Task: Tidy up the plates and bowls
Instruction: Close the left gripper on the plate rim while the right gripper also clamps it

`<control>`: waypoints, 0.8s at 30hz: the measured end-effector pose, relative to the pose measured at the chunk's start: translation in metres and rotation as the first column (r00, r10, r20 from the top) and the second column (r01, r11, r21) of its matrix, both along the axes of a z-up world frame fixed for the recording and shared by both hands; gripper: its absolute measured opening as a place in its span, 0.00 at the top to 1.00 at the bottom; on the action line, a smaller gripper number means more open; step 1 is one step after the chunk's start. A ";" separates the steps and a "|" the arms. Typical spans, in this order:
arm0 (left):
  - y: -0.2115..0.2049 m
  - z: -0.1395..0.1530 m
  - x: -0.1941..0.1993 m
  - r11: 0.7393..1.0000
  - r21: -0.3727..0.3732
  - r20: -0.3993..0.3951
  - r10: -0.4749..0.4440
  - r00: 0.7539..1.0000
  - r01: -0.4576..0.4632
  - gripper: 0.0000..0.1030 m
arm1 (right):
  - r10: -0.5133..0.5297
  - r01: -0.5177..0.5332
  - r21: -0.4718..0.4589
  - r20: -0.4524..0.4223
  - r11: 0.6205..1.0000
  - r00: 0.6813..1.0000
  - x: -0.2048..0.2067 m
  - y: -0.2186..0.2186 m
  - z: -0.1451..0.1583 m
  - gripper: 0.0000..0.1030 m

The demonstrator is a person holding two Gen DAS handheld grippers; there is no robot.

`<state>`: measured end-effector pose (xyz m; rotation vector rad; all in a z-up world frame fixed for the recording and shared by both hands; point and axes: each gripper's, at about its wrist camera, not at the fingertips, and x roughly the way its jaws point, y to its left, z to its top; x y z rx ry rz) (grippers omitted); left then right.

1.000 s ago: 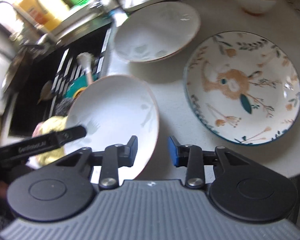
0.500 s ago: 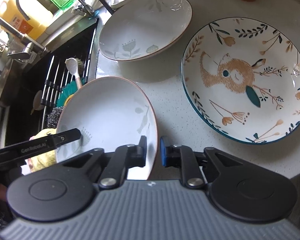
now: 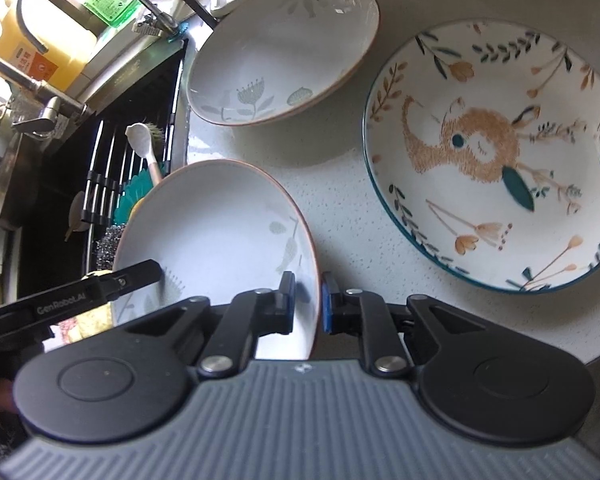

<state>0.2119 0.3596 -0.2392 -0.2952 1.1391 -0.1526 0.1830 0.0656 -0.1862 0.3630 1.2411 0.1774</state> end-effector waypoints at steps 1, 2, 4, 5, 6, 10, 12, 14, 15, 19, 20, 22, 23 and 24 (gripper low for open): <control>0.000 0.002 0.000 1.000 0.000 0.003 0.001 1.000 -0.001 0.77 | 0.002 -0.002 -0.002 0.002 1.000 1.000 0.000 -0.001 0.002 0.84; 0.000 0.003 -0.001 1.000 -0.001 0.005 0.001 1.000 -0.001 0.79 | 0.003 -0.003 -0.001 0.001 1.000 1.000 0.000 -0.003 0.004 0.84; 0.001 0.007 -0.001 1.000 -0.007 0.005 0.002 1.000 -0.002 0.81 | 0.006 -0.006 -0.001 0.011 1.000 1.000 0.002 -0.006 0.010 0.84; 0.001 0.008 0.000 1.000 -0.014 0.000 0.006 1.000 -0.006 0.82 | 0.005 -0.005 -0.002 0.019 1.000 1.000 0.002 -0.008 0.013 0.84; 0.001 0.010 0.001 1.000 -0.022 0.001 0.004 1.000 -0.004 0.83 | 0.002 -0.002 -0.003 0.029 1.000 1.000 0.002 -0.010 0.017 0.84; -0.001 0.016 0.004 0.999 -0.034 0.006 -0.012 1.000 0.012 0.83 | -0.002 0.001 0.004 0.046 1.000 0.999 0.002 -0.016 0.024 0.84; -0.004 0.015 0.006 0.999 -0.028 0.002 -0.020 1.000 0.020 0.83 | -0.006 0.005 0.013 0.045 1.000 0.999 0.002 -0.019 0.021 0.84; -0.006 0.012 0.007 1.000 -0.018 -0.009 -0.024 1.000 0.024 0.83 | -0.018 0.017 0.028 0.026 0.999 0.999 0.003 -0.023 0.015 0.84; -0.007 0.010 0.007 1.000 -0.013 -0.013 -0.027 1.000 0.027 0.83 | -0.018 0.017 0.029 0.023 0.999 1.000 0.002 -0.023 0.012 0.84; -0.005 0.007 0.008 0.999 -0.029 -0.015 -0.016 1.000 0.016 0.83 | -0.024 0.022 0.053 0.035 0.998 0.999 0.001 -0.026 0.009 0.84; -0.005 0.007 0.008 0.999 -0.033 -0.014 -0.014 1.000 0.014 0.83 | -0.032 0.030 0.067 0.032 0.997 0.999 0.002 -0.029 0.008 0.85; -0.003 0.004 0.009 0.999 -0.041 -0.018 -0.011 1.000 0.010 0.83 | -0.045 0.043 0.107 0.013 0.993 0.999 0.003 -0.033 0.002 0.82; -0.003 0.003 0.009 0.999 -0.047 -0.019 -0.009 1.000 0.008 0.83 | -0.050 0.050 0.118 0.005 0.992 0.999 0.004 -0.033 -0.001 0.82; -0.003 0.002 0.009 0.999 -0.053 -0.019 -0.009 1.000 0.008 0.82 | -0.049 0.050 0.124 -0.004 0.991 0.999 0.004 -0.033 -0.004 0.82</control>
